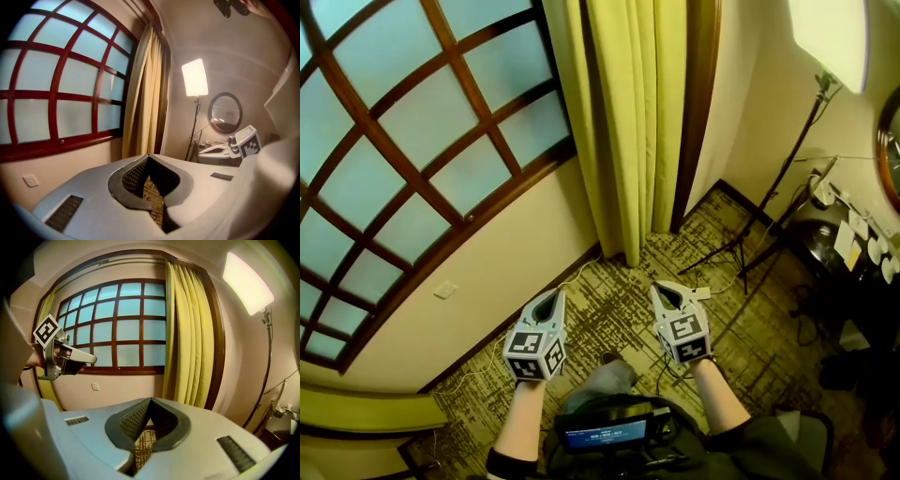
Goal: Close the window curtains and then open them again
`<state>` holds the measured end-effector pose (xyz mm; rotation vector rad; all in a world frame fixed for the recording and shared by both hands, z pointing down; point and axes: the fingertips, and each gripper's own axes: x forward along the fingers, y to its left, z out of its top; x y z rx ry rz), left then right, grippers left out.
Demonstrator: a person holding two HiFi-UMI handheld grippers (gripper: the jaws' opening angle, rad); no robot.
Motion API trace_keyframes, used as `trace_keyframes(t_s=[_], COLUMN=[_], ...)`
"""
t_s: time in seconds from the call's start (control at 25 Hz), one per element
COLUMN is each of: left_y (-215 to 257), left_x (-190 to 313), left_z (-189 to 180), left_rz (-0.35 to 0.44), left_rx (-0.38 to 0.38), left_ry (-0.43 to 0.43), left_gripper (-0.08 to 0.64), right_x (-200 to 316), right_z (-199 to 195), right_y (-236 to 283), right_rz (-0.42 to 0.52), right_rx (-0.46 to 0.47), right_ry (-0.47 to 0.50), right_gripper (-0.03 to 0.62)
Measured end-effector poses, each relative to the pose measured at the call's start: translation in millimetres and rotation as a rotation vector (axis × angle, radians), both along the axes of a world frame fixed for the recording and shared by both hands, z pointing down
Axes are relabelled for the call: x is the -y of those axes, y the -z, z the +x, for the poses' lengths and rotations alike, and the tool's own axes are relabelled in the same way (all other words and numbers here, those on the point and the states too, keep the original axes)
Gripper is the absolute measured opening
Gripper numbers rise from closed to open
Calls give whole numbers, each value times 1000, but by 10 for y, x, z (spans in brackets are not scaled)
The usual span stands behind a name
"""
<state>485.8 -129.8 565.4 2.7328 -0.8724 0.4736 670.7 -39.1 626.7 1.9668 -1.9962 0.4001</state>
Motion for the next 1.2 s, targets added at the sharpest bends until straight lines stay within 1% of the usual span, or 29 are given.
trace_keyframes(t_s=[0.08,0.24,0.44,0.56,0.64,0.76,0.88,0.96,1.0,1.04,1.08,1.2], left_y=[37,19,39,61,88,93,155,212,242,274,318,583], left_x=[191,527,1012,1243,1358,1551,1726,1768,1784,1805,1833,1949], left_z=[72,224,161,128,125,136,184,197,209,227,250,292], left_rz=[-7,-19,-36,-54,-65,-44,-25,-21,-15,-4,9,50], left_rx=[0,-17,-69,-81,-77,-73,-94,-107,-114,-123,-131,-132], left_ry=[-2,-21,17,20,9,-1,1,4,6,6,7,19], left_gripper=[5,5,5,5,5,5,5,5,5,5,5,5], right_x=[184,523,1037,1364,1551,1769,1947,2011,2050,2105,2180,2505], right_z=[38,23,-16,-69,-141,-176,-207,-224,-207,-198,-195,-64], right_y=[20,58,10,77,153,204,309,401,452,537,652,1049], right_rz=[-16,-52,-83,-76,-62,-30,0,24,40,57,78,178], right_rx=[8,32,-25,-42,-35,-31,-32,-51,-71,-87,-96,-123], right_ry=[-8,7,61,81,89,97,104,107,110,119,130,130], right_gripper=[0,1,1,2,2,2,2,2,2,31,31,42])
